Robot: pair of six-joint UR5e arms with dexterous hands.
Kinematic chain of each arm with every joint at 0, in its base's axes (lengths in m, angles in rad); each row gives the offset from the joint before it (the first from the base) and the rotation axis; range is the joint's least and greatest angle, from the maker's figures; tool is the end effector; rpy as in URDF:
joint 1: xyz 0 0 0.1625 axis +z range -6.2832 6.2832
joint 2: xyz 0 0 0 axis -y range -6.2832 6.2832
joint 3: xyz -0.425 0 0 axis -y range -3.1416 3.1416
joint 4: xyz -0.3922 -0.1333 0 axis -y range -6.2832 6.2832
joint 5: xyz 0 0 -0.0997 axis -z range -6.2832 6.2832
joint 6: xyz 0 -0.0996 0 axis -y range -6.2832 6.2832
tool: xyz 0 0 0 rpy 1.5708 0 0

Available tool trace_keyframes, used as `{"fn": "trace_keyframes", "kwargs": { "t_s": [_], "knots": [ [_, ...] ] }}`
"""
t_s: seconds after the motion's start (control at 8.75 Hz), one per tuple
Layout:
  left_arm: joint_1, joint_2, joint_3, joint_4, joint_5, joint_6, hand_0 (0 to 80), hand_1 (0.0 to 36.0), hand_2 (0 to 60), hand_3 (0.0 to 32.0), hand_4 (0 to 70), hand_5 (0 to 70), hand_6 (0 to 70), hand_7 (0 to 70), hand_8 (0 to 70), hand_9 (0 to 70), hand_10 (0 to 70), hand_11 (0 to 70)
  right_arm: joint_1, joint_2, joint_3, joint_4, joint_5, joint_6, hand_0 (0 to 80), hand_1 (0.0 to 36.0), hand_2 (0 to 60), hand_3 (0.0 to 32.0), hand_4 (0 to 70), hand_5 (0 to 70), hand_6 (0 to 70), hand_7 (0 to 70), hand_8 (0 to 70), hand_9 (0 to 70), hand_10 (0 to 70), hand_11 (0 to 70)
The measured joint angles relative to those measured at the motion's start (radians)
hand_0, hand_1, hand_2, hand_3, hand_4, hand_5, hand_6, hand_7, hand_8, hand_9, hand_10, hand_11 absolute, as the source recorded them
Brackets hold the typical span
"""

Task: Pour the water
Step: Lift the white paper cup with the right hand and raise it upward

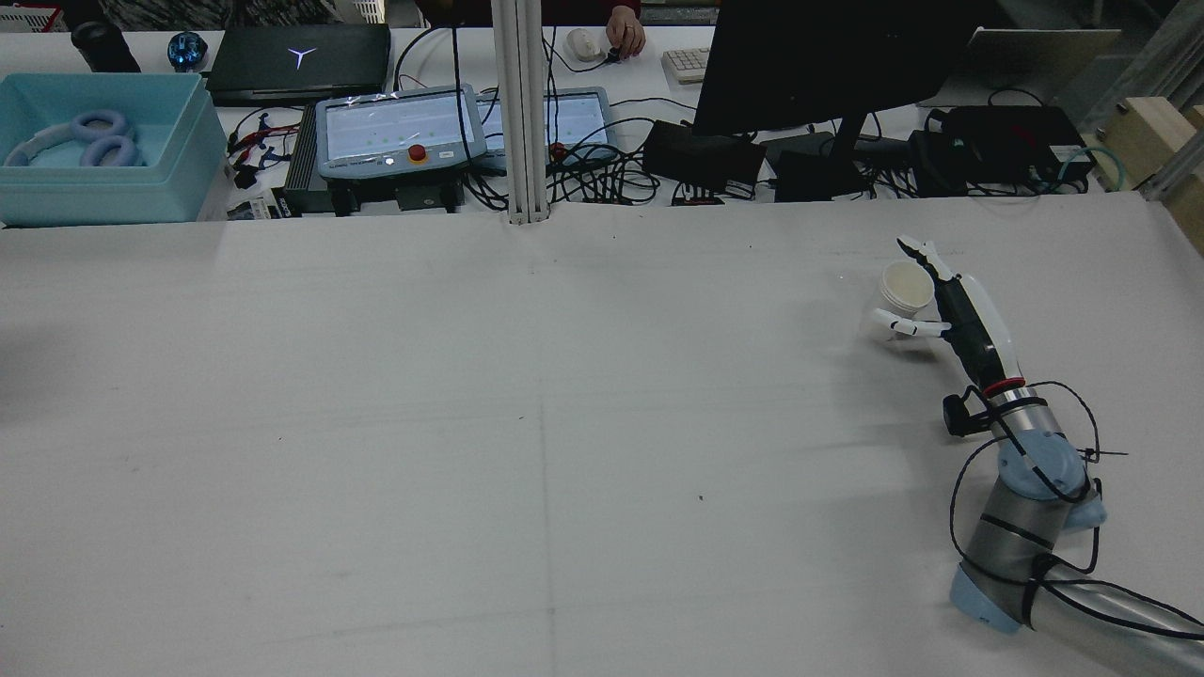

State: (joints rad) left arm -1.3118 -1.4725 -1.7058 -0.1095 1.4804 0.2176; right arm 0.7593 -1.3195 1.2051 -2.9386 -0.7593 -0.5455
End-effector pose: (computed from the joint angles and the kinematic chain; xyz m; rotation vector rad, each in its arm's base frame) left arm -0.0190 -0.4839 0.6552 0.0405 2.2096 -1.8766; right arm -0.2737 -0.5432 0.7122 0.4971 -2.0175 1.8991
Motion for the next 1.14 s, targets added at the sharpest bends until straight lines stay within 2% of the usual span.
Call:
{"fn": "trace_keyframes", "kwargs": {
  "t_s": [0.34,0.57,0.69,0.91,1.14],
  "knots": [
    [0.0,0.0,0.001,0.0,0.0,0.001,52.0,30.0,60.0,0.0,17.6,63.4,28.6,47.4,36.9,35.4,23.7,36.0,0.0,0.019,0.005,0.001,-0.002,0.002,45.8,11.9,22.0,0.0,14.4,31.6,31.2,37.1,16.3,23.1,13.9,21.1],
    [0.0,0.0,0.001,0.0,0.0,0.002,52.1,30.2,60.0,0.0,17.4,62.9,28.3,47.2,36.5,35.1,23.6,36.0,-0.003,0.026,0.003,0.001,-0.002,0.001,45.7,11.6,22.2,0.0,14.0,32.4,32.1,37.9,17.4,24.7,14.9,22.5],
    [0.0,0.0,0.001,0.0,0.0,0.002,52.0,30.1,60.0,0.0,17.2,62.6,28.2,47.0,36.5,35.0,23.5,35.8,-0.007,0.027,0.001,0.001,-0.003,0.001,45.7,12.2,24.2,0.0,14.1,33.8,33.2,39.3,18.9,26.7,15.8,23.8],
    [-0.001,0.001,0.001,0.001,0.0,0.001,52.2,30.2,60.0,0.0,17.1,63.3,28.0,46.7,36.5,34.9,23.4,35.7,-0.02,0.028,-0.002,0.001,-0.002,0.0,43.2,7.7,20.5,0.0,16.0,49.3,46.1,56.4,33.5,46.5,26.0,38.3],
    [-0.002,0.001,0.0,0.001,0.0,0.0,52.4,30.3,60.0,0.0,17.0,64.1,28.0,46.8,36.5,34.8,23.2,35.5,-0.025,0.029,-0.002,0.001,0.0,0.0,42.3,5.9,21.2,0.0,18.8,58.6,55.8,67.4,42.9,57.9,33.7,48.1]
  ]
}}
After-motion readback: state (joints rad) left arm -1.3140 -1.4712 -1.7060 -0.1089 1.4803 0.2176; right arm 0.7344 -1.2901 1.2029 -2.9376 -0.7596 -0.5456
